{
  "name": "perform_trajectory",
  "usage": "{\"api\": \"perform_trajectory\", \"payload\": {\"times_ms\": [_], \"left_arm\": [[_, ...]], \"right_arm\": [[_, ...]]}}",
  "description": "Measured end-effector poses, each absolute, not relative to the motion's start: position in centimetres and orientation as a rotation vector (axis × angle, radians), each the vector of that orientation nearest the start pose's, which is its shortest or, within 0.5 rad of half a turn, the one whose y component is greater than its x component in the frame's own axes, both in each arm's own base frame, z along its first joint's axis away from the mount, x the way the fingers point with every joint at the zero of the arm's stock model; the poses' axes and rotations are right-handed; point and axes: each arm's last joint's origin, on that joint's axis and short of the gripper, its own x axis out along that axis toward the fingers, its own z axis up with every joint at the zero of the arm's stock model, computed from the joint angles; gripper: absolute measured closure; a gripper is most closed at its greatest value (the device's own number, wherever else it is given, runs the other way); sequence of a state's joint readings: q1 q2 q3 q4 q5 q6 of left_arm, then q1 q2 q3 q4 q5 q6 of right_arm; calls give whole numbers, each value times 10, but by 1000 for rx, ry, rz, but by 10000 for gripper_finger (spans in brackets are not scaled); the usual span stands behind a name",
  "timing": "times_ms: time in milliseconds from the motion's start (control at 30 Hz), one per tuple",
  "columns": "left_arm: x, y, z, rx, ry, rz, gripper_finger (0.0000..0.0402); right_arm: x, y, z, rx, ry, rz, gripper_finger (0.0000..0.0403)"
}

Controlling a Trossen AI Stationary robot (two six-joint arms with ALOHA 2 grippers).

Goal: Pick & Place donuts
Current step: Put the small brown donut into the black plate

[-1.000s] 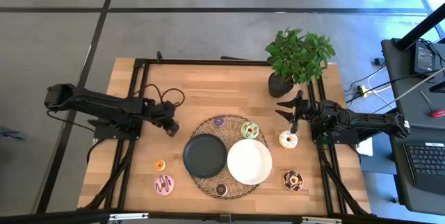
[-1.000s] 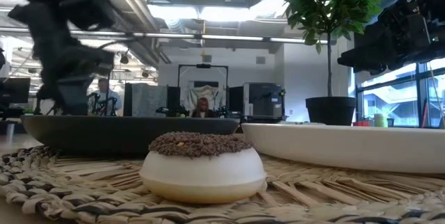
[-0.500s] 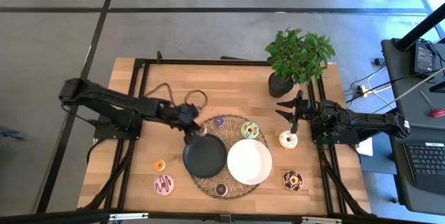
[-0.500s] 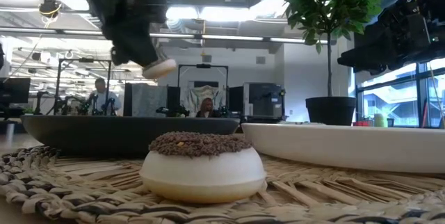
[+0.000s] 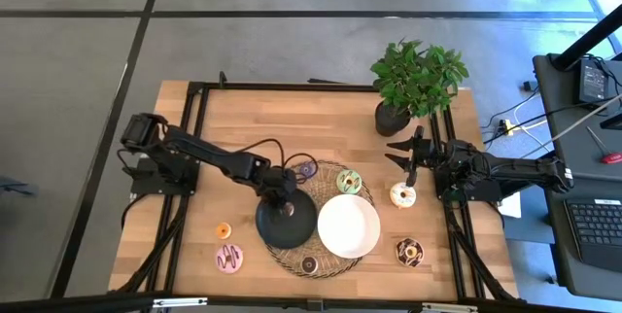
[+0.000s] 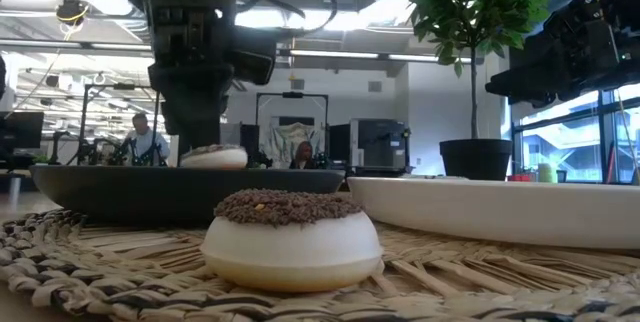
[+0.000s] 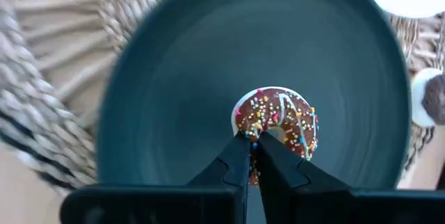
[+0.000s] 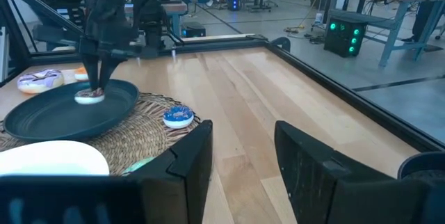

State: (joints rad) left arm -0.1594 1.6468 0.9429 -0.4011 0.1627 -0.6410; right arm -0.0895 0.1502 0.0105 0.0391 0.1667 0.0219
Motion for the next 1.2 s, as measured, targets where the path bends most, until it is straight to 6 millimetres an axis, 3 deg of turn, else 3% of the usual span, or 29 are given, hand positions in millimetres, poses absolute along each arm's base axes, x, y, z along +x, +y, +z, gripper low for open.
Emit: {"api": "perform_trajectory", "payload": {"times_ms": [200, 767, 1200], "left_arm": [[306, -54, 160, -553, 1181, 105, 387], [305, -54, 162, -536, 1185, 81, 384], [303, -54, 161, -550, 1200, 94, 315]], "right_arm": [[105, -14, 159, 19, 98, -257, 246], [105, -14, 159, 21, 98, -257, 246], [105, -14, 159, 18, 98, -257, 246]]}}
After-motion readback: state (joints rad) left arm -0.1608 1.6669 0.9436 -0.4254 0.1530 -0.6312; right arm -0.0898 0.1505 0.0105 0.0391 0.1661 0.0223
